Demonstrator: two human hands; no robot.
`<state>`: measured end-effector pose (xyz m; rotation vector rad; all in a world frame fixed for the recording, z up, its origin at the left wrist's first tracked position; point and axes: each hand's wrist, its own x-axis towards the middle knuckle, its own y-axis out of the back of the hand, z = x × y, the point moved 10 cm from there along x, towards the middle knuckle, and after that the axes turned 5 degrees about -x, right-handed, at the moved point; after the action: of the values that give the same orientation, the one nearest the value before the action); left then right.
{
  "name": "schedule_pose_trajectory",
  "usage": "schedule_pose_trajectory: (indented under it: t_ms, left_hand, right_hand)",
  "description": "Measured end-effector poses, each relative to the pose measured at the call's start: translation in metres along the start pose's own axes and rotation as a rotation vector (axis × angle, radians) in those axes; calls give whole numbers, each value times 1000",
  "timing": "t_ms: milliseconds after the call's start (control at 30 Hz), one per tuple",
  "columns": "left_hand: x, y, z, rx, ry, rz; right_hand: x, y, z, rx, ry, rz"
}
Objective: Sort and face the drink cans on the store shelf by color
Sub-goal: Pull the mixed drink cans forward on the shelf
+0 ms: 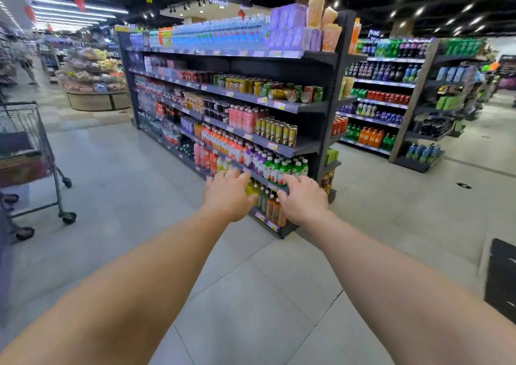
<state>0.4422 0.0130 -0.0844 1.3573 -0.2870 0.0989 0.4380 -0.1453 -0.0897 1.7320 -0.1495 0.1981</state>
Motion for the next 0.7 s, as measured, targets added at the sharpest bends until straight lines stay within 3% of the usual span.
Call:
schedule_pose_trajectory:
  t_ms: [333, 700]
  left_hand:
    - [210, -54, -43, -2, -58, 18]
    - [467, -93, -83, -35, -59, 59]
  right_hand:
    - [204, -54, 5, 8, -50, -5]
    - [479, -95, 8, 31, 34, 9]
